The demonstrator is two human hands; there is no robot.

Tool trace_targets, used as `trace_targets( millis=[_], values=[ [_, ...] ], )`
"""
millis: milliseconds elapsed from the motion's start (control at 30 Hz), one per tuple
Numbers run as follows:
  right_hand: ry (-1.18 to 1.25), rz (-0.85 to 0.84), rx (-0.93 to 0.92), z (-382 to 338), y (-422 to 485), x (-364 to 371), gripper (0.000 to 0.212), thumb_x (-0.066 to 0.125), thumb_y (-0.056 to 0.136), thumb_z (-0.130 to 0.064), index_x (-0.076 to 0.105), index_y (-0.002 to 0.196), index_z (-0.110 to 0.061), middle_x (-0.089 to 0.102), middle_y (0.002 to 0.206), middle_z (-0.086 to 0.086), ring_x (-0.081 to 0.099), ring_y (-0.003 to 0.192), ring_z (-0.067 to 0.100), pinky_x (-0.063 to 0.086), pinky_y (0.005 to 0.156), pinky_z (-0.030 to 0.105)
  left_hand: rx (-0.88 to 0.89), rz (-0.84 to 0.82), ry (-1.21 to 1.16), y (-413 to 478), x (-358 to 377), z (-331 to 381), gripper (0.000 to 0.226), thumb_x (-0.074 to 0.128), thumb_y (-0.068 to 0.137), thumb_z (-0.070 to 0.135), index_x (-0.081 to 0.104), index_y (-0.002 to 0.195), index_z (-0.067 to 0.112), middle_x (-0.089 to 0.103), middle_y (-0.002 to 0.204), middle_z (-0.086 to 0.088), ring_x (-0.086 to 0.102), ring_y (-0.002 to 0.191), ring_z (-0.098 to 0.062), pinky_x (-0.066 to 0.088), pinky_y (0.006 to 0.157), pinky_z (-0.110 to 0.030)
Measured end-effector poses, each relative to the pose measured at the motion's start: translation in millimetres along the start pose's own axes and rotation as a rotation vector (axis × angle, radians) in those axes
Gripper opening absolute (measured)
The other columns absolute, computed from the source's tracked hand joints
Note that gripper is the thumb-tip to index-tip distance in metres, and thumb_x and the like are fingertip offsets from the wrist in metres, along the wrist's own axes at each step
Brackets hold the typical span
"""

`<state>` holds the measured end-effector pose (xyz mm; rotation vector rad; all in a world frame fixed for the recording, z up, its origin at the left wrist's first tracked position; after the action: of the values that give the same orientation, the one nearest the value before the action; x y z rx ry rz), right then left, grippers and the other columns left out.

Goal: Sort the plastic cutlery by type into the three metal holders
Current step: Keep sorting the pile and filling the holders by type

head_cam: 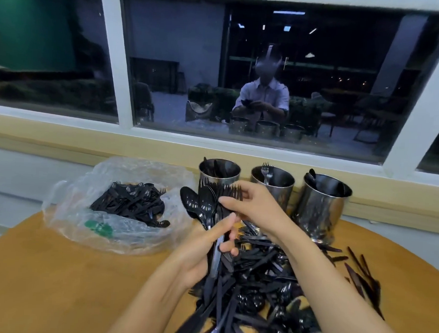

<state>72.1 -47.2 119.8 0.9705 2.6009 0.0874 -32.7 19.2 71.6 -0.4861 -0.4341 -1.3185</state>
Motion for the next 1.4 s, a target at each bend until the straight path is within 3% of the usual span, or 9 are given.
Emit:
trace_targets(
  millis=[167,300,500,733,900,1033,1200,1300,1400],
  values=[
    [0.069,0.126,-0.035,1,-31,-3,0.015,0.069,0.088,-0.015,0.067,0.103,-0.01,0.068,0.089,-0.002,0.062,0.074,0.002,0.052,0.069,0.018,0.015,0.023,0.065,-19,12,-11,0.034,0.065,0.083,0.024,0.065,0.105,-0.001,0.059,0.069,-0.003,0.048,0.05,-0.011,0.054,0.059,-0.027],
    [0.148,-0.055,0.157,6,-49,9,0.042,0.062,0.094,-0.037,0.061,0.115,-0.002,0.062,0.082,0.013,0.042,0.045,0.011,0.041,0.045,0.018,-0.045,-0.067,0.104,-32,24,-18,0.029,0.063,0.086,0.022,0.064,0.102,-0.001,0.054,0.068,-0.003,0.041,0.049,-0.009,0.049,0.055,-0.026],
    [0.188,-0.072,0.152,0,-63,6,0.025,0.052,0.1,-0.027,0.061,0.084,-0.01,0.059,0.053,-0.01,0.048,0.037,0.002,0.036,0.041,0.013,-0.09,-0.121,0.085,-37,33,-24,0.041,0.057,0.09,0.028,0.06,0.114,-0.005,0.057,0.074,-0.007,0.045,0.053,-0.01,0.051,0.059,-0.027],
    [0.18,0.124,0.048,16,-62,-10,0.025,0.053,0.099,-0.032,0.056,0.079,-0.017,0.061,0.069,-0.007,0.058,0.071,0.008,0.045,0.079,0.028,-0.013,0.05,0.193,-30,21,-23,0.026,0.056,0.097,0.024,0.069,0.106,0.003,0.073,0.105,-0.018,0.066,0.072,-0.022,0.058,0.072,-0.035],
    [0.261,0.115,0.072,21,-60,-11,0.042,0.064,0.093,-0.033,0.059,0.098,0.008,0.066,0.095,0.032,0.062,0.072,0.025,0.048,0.058,0.024,0.024,0.061,0.315,-25,24,-23,0.023,0.057,0.096,0.025,0.064,0.107,0.006,0.072,0.094,-0.013,0.059,0.062,-0.018,0.051,0.062,-0.032],
    [0.239,0.096,0.079,19,-57,-20,0.026,0.064,0.093,-0.029,0.065,0.089,-0.004,0.07,0.084,0.016,0.065,0.074,0.021,0.053,0.071,0.031,-0.036,-0.008,0.241,-19,26,-26,0.032,0.052,0.099,0.027,0.062,0.117,0.001,0.073,0.094,-0.014,0.064,0.065,-0.019,0.055,0.062,-0.029],
    [0.301,0.304,0.056,17,-46,-53,0.014,0.063,0.092,-0.027,0.063,0.091,-0.013,0.071,0.08,-0.002,0.068,0.076,0.012,0.05,0.07,0.024,-0.084,0.066,-0.01,2,13,-27,0.039,0.046,0.101,0.027,0.062,0.119,-0.003,0.069,0.116,-0.023,0.07,0.102,-0.031,0.061,0.077,-0.035],
    [0.352,0.553,0.053,22,-27,-98,0.03,0.066,0.089,-0.033,0.059,0.11,-0.012,0.069,0.101,0.005,0.066,0.092,0.019,0.052,0.08,0.031,-0.09,0.183,0.005,13,-7,-30,0.037,0.05,0.098,0.025,0.063,0.117,-0.004,0.074,0.094,-0.016,0.074,0.075,-0.021,0.06,0.062,-0.029],
    [0.313,0.715,0.005,17,-2,-132,0.015,0.062,0.093,-0.03,0.06,0.096,-0.016,0.063,0.093,0.004,0.059,0.087,0.019,0.047,0.077,0.03,-0.124,0.249,0.14,23,-24,-34,0.046,0.058,0.089,0.036,0.06,0.115,-0.002,0.049,0.053,0.001,0.036,0.037,-0.006,0.032,0.035,-0.018]
  ],
)
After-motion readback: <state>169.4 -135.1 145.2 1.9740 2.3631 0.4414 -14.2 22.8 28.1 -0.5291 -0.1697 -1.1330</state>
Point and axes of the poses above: each hand's wrist, its own y-axis towards the middle knuckle, its own x-axis out of the palm, z = x × y, the point moved 4 cm from there along y, towards the middle knuckle
